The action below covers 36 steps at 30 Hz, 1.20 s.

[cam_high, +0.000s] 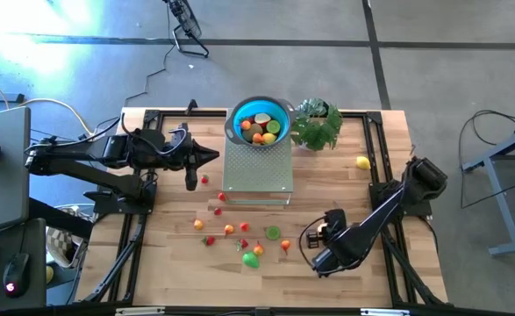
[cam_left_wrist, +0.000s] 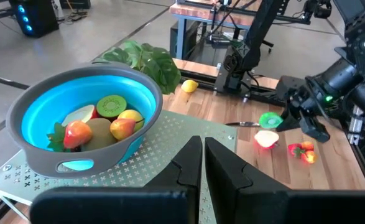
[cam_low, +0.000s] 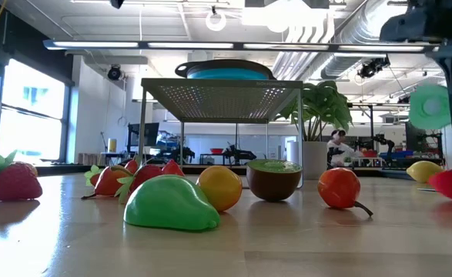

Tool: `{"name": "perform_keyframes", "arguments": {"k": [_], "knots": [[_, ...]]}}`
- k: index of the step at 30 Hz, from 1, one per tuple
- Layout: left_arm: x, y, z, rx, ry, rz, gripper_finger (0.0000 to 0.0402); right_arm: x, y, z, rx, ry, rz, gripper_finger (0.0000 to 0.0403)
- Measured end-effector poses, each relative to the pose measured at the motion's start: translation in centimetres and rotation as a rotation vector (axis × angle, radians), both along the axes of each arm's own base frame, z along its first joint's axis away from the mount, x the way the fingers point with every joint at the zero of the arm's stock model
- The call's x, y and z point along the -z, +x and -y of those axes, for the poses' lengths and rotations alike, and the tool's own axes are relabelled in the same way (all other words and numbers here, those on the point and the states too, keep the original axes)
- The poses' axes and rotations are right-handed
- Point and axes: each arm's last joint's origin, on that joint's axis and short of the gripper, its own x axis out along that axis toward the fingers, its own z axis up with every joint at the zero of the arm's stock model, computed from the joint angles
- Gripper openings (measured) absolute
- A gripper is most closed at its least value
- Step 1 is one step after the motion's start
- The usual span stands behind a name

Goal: Pick & Place Fruit
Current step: Put the green pear in the blue bowl on the shelf

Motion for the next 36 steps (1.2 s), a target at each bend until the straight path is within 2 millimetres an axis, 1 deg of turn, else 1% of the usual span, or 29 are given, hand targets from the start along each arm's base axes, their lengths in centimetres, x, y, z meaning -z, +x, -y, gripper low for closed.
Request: {"name": "perform_keyframes", "arguments": {"k": [8, 13, 17, 23, 29, 36], "knots": [[0.0, 0.0, 0.0, 0.000, 0.000, 0.000, 0.0014, -1.9, -0.2, 0.4, -0.044, 0.003, 0.113, 0.0028], [0.0, 0.0, 0.0, 0.000, 0.000, 0.000, 0.0014, -3.4, -0.2, 0.8, -0.070, -0.038, 0.247, 0.0028], [0.0, 0.0, 0.0, 0.000, 0.000, 0.000, 0.0014, -5.0, -0.5, 1.4, -0.097, -0.072, 0.352, 0.0028], [0.0, 0.0, 0.0, 0.000, 0.000, 0.001, 0.0014, -7.3, -0.5, 2.6, -0.133, -0.151, 0.506, 0.0028], [0.0, 0.0, 0.0, 0.000, -0.001, 0.002, 0.0014, -9.4, 0.8, 4.4, -0.200, -0.224, 0.615, 0.0028], [0.0, 0.0, 0.0, 0.000, -0.001, 0.003, 0.0014, -11.7, 3.3, 7.3, -0.321, -0.305, 0.683, 0.0028]]}}
